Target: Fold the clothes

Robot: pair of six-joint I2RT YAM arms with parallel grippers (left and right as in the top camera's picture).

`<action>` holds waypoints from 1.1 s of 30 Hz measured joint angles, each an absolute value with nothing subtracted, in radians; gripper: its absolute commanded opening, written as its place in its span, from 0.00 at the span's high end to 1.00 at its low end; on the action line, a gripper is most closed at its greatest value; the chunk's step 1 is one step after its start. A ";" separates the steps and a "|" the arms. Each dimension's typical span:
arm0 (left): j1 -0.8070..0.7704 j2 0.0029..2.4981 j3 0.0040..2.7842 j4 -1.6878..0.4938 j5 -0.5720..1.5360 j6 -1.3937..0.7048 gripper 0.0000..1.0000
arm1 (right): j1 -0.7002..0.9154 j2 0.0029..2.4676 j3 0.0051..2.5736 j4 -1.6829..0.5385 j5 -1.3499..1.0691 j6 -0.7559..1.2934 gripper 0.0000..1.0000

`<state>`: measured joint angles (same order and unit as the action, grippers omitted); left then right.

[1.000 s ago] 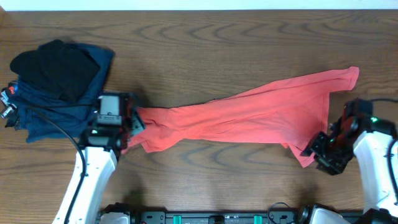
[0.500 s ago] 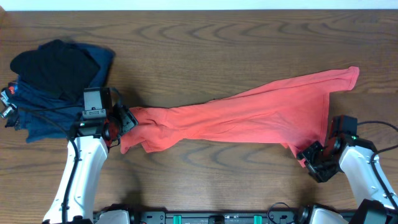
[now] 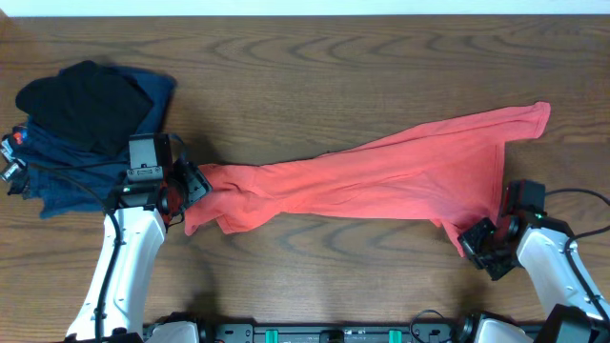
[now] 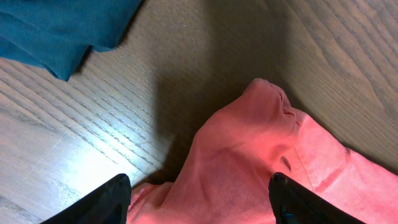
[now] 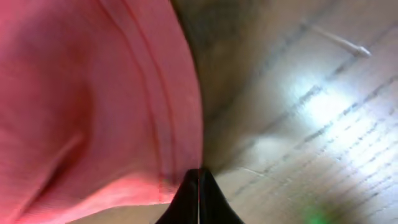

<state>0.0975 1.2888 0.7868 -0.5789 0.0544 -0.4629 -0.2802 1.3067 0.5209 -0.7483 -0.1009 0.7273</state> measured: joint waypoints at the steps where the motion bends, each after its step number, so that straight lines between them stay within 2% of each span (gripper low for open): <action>1: 0.097 1.289 0.787 -0.579 0.055 -0.463 0.27 | -0.280 1.306 0.520 -0.748 -0.099 0.727 0.99; 10: 0.097 1.289 0.787 -0.582 0.057 -0.463 0.28 | -0.284 1.299 0.516 -0.687 -0.045 0.728 0.99; 19: 0.097 1.289 0.787 -0.633 0.068 -0.463 0.28 | -0.371 1.276 0.590 -0.711 0.026 0.696 0.99; 21: 0.097 1.289 0.787 -0.639 0.069 -0.463 0.28 | -0.372 1.270 0.613 -0.728 0.025 0.679 0.92; 23: 0.097 1.289 0.787 -0.641 0.070 -0.463 0.28 | -0.372 1.268 0.624 -0.759 -0.009 0.651 0.74; 25: 0.097 1.289 0.787 -0.641 0.072 -0.463 0.28 | -0.372 1.268 0.624 -0.798 -0.053 0.625 0.48; 26: 0.097 1.289 0.787 -0.642 0.072 -0.463 0.28 | -0.372 1.268 0.623 -0.811 -0.072 0.615 0.39; 33: 0.097 1.289 0.787 -0.643 0.072 -0.463 0.28 | -0.372 1.268 0.572 -0.777 -0.138 0.586 0.34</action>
<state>0.0975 1.2888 0.7868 -0.6434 0.0723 -0.4625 -0.3717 1.2682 0.5720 -0.7773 -0.1379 0.5861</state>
